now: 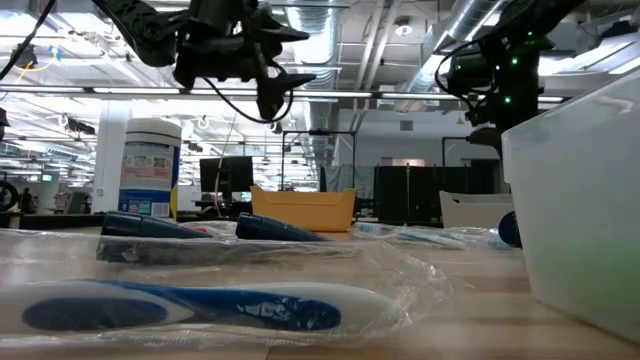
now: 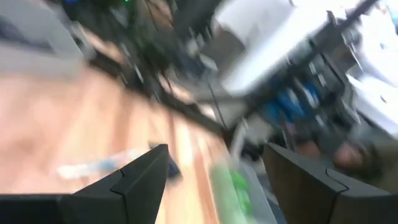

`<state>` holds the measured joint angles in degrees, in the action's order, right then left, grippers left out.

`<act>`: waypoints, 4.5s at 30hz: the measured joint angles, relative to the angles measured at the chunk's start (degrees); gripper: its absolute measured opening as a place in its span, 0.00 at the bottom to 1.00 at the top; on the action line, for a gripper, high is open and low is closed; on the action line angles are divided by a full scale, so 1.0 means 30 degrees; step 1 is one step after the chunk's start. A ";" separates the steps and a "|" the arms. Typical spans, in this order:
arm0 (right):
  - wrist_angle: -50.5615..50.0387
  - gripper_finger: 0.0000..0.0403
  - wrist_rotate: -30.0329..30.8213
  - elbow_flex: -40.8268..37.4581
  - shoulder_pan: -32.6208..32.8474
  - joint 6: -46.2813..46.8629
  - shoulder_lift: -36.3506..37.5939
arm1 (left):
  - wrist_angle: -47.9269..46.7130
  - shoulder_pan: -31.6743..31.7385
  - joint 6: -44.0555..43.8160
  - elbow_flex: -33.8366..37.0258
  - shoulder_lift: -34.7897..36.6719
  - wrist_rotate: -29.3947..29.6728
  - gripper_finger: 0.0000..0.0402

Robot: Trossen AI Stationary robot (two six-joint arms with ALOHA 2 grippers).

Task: Pick & Place Travel size toiletries
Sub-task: Put the blue shaving cream into the grey bin

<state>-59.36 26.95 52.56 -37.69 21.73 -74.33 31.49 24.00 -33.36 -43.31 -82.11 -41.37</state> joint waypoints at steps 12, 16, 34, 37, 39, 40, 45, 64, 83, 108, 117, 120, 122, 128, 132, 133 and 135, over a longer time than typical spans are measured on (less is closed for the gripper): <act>0.0470 0.77 -0.1547 0.0007 0.1631 -0.0572 0.0037 | -0.7913 -0.5762 0.6148 -0.0027 0.0554 0.0405 0.64; 0.0517 0.77 -0.1547 0.0007 0.2276 -0.0572 0.0037 | -1.0561 -0.8330 0.6243 0.0022 0.0721 0.5267 0.64; 0.2493 0.76 -0.1700 0.0015 0.4370 -0.0242 0.0037 | -1.0802 -1.2757 0.5476 -0.0007 -0.0499 1.7335 0.64; 0.2493 0.76 -0.1715 0.0015 0.4625 0.0602 0.0037 | -1.0369 -1.2946 0.5388 -0.0007 -0.1292 1.7508 0.64; 0.2515 0.76 -0.1831 0.0015 0.4865 0.0943 0.0037 | -1.0158 -1.3190 0.5375 -0.0007 -0.1862 1.7501 0.64; 0.2530 0.76 -0.1833 0.0015 0.4988 0.1064 0.0037 | -1.0131 -1.3284 0.5361 -0.0007 -0.2136 1.7518 0.64; 0.2537 0.76 -0.1858 0.0015 0.5404 0.1706 0.0037 | -0.9561 -1.3608 0.4814 -0.0007 -0.3377 1.8032 0.64; 0.2552 0.76 -0.1985 0.0022 0.7529 0.3778 0.0037 | -0.8615 -1.3796 0.5608 -0.0007 -0.5444 1.9143 0.58; 0.2537 0.76 -0.1985 0.0022 0.8830 0.3785 0.0036 | -0.7870 -1.3730 0.5484 0.0000 -0.6142 1.9301 0.39; 1.3146 0.76 -0.9090 0.0029 1.0558 0.7208 0.0037 | -0.7825 -1.2083 0.7618 -0.0044 -0.0047 2.4550 0.31; 1.9069 0.76 -1.0684 0.0029 0.9755 0.7964 0.0045 | -0.7683 -1.0567 0.9189 -0.0044 0.1749 2.4728 0.32; 1.9059 0.76 -1.0684 0.0029 0.9521 0.7996 0.0045 | -0.7393 -1.0304 0.9193 -0.0036 0.1734 2.4729 0.32; 1.8923 0.76 -1.0684 0.0029 0.9480 0.7989 0.0042 | -0.6865 -1.0198 0.9200 -0.0036 0.1734 2.4728 0.32; 1.8919 0.76 -1.0699 0.0029 0.9166 0.7780 0.0037 | -0.5305 -1.0117 1.0166 -0.0036 0.1734 2.4728 0.33; 1.8930 0.73 -1.1010 0.0029 0.8933 0.7171 0.0037 | -0.4913 -1.0126 1.0191 -0.0036 0.1734 2.4721 0.33; 1.8937 0.71 -1.1032 0.0029 0.8872 0.7120 0.0037 | -0.4883 -1.0131 1.0191 -0.0036 0.1734 2.4706 0.33; 1.8978 0.68 -1.1048 0.0029 0.8859 0.7105 0.0033 | -0.4853 -1.0124 1.0191 -0.0036 0.1734 2.4415 0.33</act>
<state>-2.42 -6.20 52.64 -11.11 43.04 -74.23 16.93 -6.37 -2.79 -43.42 -76.90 31.88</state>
